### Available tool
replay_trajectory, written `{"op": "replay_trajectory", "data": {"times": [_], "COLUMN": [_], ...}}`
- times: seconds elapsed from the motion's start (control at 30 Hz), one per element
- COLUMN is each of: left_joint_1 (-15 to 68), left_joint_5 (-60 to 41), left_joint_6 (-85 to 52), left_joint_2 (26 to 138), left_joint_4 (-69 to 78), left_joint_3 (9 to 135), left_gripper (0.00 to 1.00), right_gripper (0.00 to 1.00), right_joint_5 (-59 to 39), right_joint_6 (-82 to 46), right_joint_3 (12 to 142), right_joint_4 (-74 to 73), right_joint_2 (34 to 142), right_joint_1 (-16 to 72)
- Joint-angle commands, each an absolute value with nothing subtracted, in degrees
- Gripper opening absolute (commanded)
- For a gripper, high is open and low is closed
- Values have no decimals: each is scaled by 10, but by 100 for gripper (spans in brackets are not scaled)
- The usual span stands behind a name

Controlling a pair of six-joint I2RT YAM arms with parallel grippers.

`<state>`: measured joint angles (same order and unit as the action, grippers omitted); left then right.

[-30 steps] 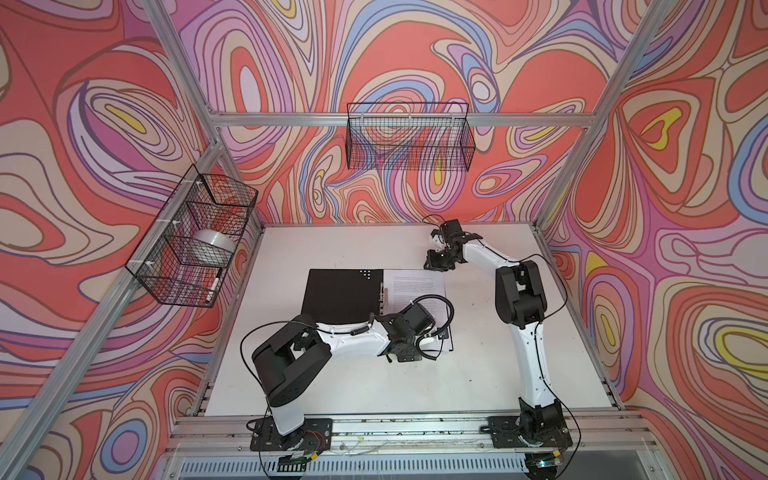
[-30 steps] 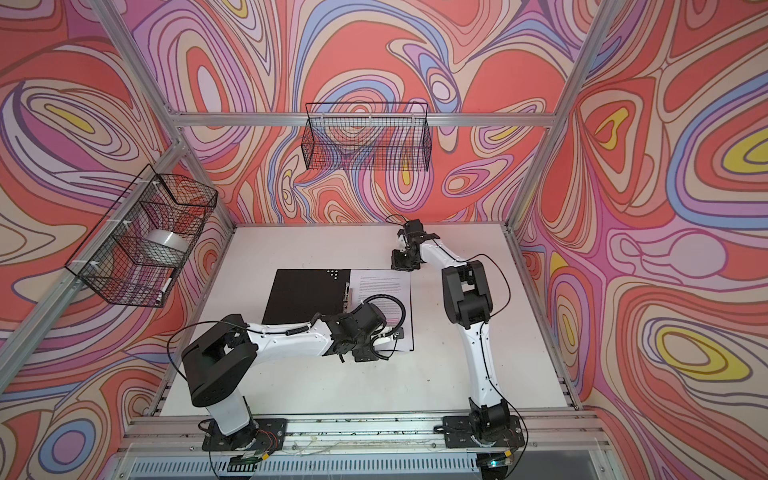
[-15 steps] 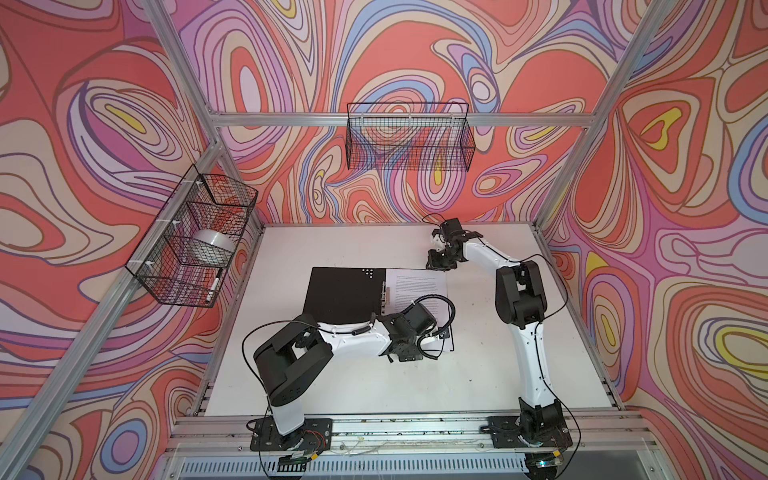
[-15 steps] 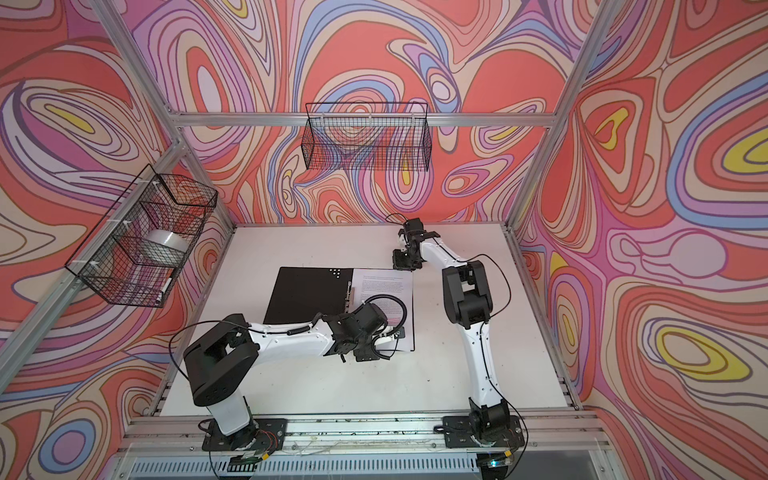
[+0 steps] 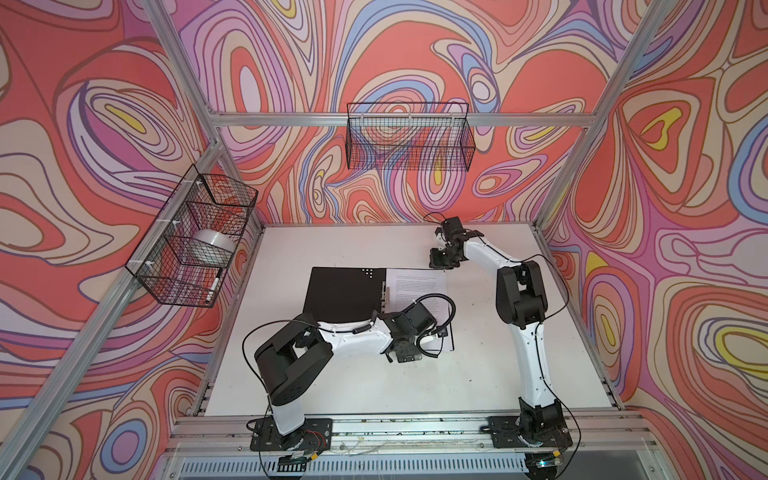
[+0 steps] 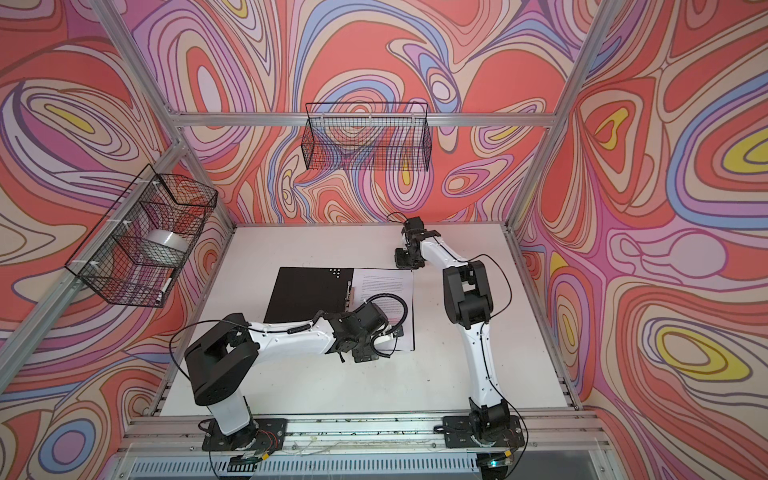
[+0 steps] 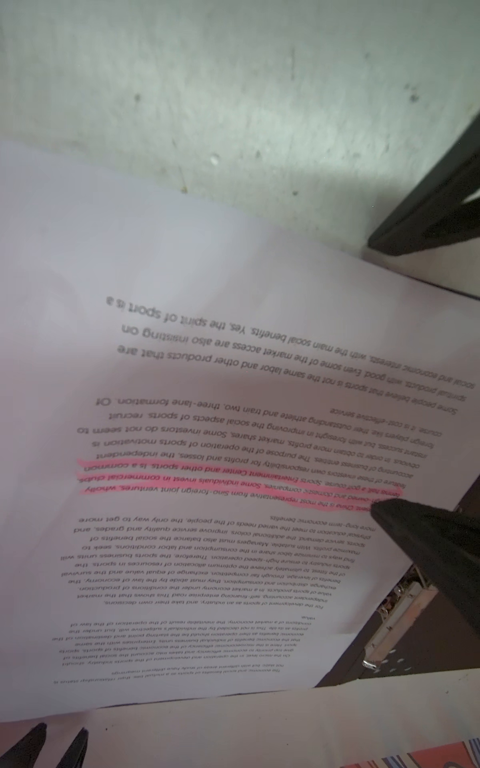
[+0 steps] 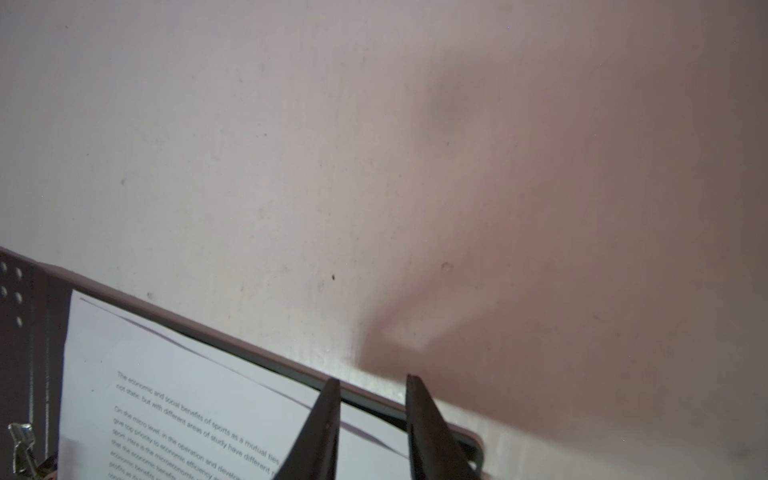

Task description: Put the files into the folder

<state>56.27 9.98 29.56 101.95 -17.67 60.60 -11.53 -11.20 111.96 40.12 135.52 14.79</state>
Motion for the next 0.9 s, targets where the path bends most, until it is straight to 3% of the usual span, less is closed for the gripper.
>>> {"op": "replay_trajectory", "data": {"times": [0.0, 0.5, 0.87], "left_joint_1": [563, 553, 356], "left_joint_5": [85, 108, 37], "left_joint_6": [271, 148, 11], "left_joint_2": [1003, 880, 907], "left_joint_4": [-265, -362, -378], "left_joint_3": [620, 659, 715], "left_gripper": [93, 94, 95], "right_gripper": [28, 18, 13], "right_joint_5": [-88, -161, -244], "right_joint_6": [-134, -212, -322], "right_joint_3": [1084, 712, 513], "right_joint_4": [365, 362, 380], "right_joint_2": [1273, 918, 720], "right_joint_1": [146, 174, 259]}}
